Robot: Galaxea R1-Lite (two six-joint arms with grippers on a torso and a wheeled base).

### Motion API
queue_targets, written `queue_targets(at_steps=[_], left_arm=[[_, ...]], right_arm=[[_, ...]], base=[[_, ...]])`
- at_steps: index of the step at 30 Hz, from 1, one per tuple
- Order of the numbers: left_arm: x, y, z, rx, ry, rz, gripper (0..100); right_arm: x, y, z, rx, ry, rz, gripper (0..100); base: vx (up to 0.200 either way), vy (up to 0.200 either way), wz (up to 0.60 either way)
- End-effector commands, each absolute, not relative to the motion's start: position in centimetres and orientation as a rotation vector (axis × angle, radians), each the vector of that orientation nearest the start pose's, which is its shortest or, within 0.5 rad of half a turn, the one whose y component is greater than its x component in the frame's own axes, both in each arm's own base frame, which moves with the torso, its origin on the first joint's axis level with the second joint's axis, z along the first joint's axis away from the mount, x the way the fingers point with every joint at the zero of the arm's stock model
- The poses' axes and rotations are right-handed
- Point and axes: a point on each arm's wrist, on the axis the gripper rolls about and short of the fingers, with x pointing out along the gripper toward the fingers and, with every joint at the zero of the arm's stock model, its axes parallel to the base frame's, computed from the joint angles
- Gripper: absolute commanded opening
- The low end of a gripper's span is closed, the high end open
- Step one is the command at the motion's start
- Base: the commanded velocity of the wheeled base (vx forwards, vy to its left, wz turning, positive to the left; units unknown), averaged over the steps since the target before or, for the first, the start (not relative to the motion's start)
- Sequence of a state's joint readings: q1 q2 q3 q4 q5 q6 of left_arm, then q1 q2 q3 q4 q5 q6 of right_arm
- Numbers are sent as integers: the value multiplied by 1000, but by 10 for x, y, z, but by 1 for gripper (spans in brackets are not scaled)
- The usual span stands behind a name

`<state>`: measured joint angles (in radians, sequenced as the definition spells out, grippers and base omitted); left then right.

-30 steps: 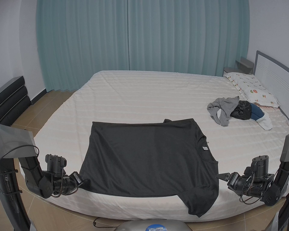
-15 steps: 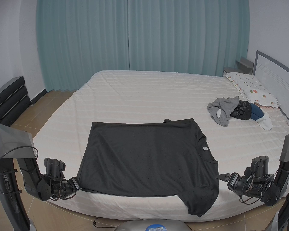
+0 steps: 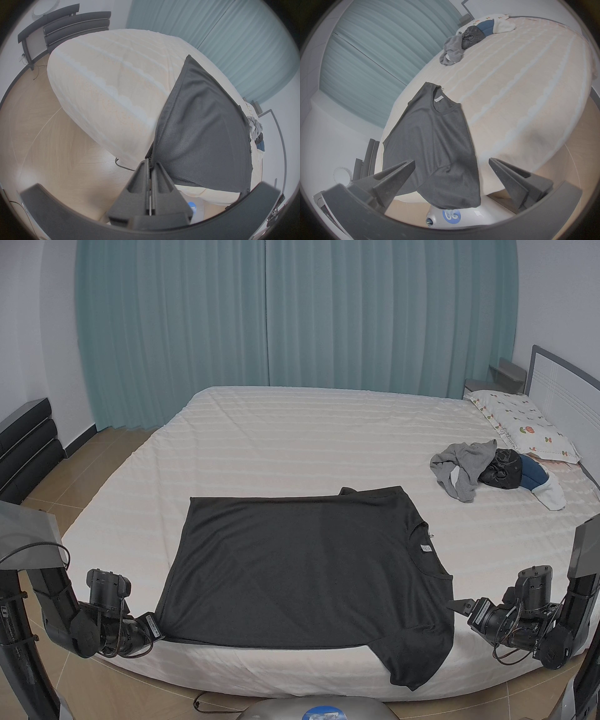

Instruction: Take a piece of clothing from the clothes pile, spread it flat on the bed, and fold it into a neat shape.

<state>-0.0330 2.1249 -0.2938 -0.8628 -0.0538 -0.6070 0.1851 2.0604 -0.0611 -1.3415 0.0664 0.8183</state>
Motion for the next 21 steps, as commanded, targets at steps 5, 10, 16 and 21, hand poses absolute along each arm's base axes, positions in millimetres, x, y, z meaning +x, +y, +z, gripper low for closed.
queue_targets(at_steps=[5,10,16,21], left_arm=[[251,-4,-12,-592,926,213,0],[251,-5,-12,-592,926,210,0],[251,-5,-12,-594,926,209,0],[252,-5,-12,-593,925,208,0]], right_arm=[[230,46,-24,707,727,-33,100],[236,45,-33,705,729,-41,100],[252,48,-46,708,718,-36,100],[258,50,-46,709,699,-28,100]], base=[[0,0,0],[0,0,0],[0,0,0],[0,0,0]])
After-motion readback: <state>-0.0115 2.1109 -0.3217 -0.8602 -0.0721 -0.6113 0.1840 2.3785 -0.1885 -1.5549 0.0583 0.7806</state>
